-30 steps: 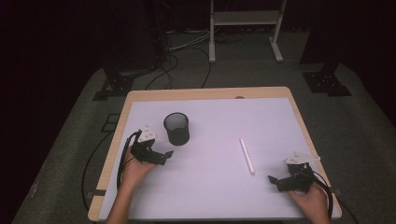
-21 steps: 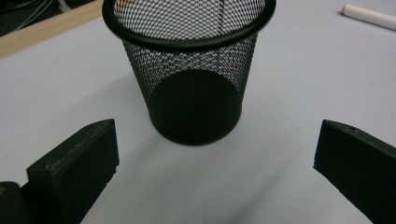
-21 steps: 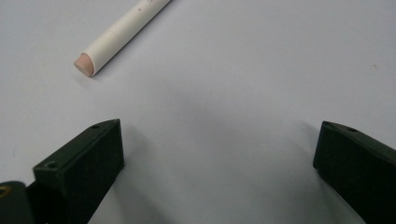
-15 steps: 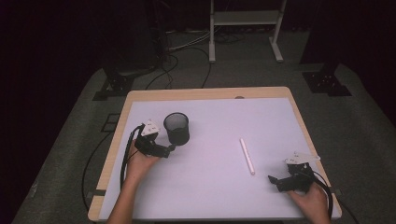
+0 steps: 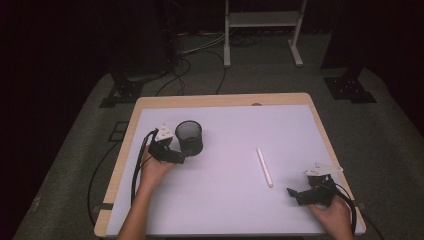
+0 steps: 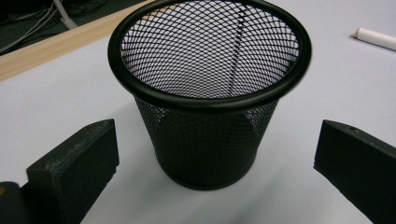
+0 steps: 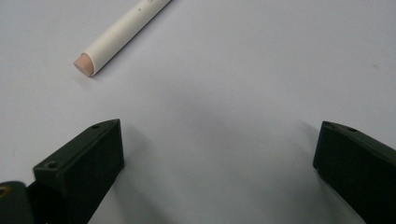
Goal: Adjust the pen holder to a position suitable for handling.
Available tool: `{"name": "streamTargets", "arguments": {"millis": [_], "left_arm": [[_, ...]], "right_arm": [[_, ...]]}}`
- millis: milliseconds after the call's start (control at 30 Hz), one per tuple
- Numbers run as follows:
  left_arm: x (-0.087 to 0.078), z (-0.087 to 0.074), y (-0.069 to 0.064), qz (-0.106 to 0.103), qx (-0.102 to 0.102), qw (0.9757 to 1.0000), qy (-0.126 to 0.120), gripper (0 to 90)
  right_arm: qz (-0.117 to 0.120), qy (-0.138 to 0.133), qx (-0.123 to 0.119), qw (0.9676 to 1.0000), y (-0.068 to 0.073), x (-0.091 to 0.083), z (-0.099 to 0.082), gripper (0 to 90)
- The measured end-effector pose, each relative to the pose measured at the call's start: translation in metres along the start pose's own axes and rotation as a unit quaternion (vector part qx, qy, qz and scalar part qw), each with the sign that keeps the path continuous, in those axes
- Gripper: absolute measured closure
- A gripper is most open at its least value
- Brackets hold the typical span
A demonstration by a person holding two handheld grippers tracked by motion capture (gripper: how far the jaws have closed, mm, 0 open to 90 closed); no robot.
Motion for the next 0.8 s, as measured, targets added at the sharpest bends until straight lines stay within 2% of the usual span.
{"name": "streamTargets", "arguments": {"millis": [800], "left_arm": [[0.018, -0.002, 0.005, 0.004, -0.010, 0.9987, -0.049, 0.0]], "right_arm": [[0.000, 0.000, 0.000, 1.0000, 0.000, 0.000, 0.000, 0.8]]}}
Point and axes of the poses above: each handheld gripper's, and its own axes: x roughly forward along the jaws, z roughly out of its top, y roughly to its left, the point moved 1 cm from there along x, roughly forward along the jaws, and after that the axes turned 1 degree about -z, right-handed, at the moved point
